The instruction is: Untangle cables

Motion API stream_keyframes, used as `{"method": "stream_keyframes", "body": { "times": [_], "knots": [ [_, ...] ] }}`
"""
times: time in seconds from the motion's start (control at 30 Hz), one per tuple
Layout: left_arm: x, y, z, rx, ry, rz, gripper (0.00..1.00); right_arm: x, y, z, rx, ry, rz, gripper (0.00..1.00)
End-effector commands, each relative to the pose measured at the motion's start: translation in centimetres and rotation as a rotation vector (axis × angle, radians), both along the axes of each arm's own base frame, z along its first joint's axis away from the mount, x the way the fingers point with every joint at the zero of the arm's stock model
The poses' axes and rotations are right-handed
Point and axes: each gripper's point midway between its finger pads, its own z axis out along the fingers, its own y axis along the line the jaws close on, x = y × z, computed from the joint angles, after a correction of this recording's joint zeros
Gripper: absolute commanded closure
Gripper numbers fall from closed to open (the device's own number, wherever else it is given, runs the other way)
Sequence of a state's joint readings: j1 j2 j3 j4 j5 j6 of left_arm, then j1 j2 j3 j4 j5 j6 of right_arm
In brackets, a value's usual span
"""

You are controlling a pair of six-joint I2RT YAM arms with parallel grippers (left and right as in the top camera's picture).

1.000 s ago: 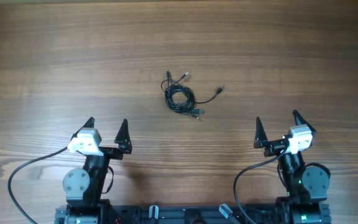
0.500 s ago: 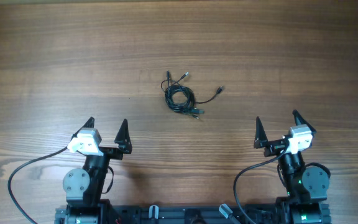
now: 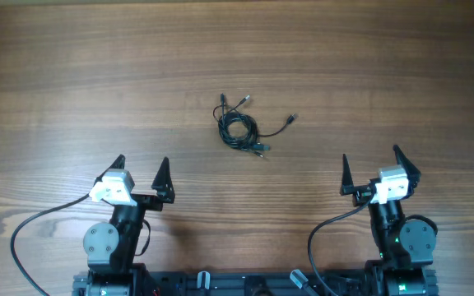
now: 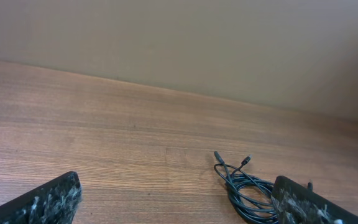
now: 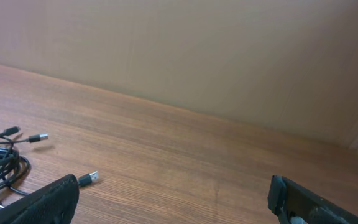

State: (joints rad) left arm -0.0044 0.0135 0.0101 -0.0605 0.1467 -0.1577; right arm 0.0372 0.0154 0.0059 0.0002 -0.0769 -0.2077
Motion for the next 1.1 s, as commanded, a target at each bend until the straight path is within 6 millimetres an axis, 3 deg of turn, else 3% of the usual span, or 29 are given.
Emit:
{"method": "stream_keyframes", "body": {
  "times": [0.0,0.13,0.23,0.37,0.47,0.67,0.87,0.97,1.07],
  "knots": [
    [0.0,0.3,-0.1,0.020,-0.004,0.015,0.00,0.0,-0.2,0.1,0.004,-0.005,-0.012,0.00],
    [0.0,0.3,-0.2,0.016,0.000,0.015,0.00,-0.1,0.6,0.2,0.011,-0.009,0.036,0.00],
    [0.0,0.5,-0.2,-0.023,0.006,0.027,0.00,0.0,0.3,0.1,0.188,0.020,0.018,0.00],
    [0.2,0.6,-0.8,-0.117,0.049,0.044,0.00,0.1,-0.6,-1.3,0.256,0.137,-0.048,0.00],
    [0.1,0.6,-0.7,-0.115,0.109,0.048,0.00,0.1,-0.6,-1.3,0.270,0.228,-0.061,0.00],
    [0.8,0.6,0.0,-0.110,0.319,0.060,0.00,1.1,-0.3,-0.4,0.324,0.429,-0.086,0.00],
    [1.6,-0.5,1.5,-0.126,0.615,0.011,0.00,0.6,0.0,-0.9,0.302,0.763,-0.124,0.00],
    [0.0,-2.7,2.7,-0.182,0.767,-0.102,0.00,0.2,1.0,-0.3,0.317,0.879,-0.090,0.00],
    [-1.6,-2.8,2.1,-0.190,0.852,-0.102,0.00,-0.2,3.0,0.2,0.366,0.919,0.020,0.00]
  ]
}}
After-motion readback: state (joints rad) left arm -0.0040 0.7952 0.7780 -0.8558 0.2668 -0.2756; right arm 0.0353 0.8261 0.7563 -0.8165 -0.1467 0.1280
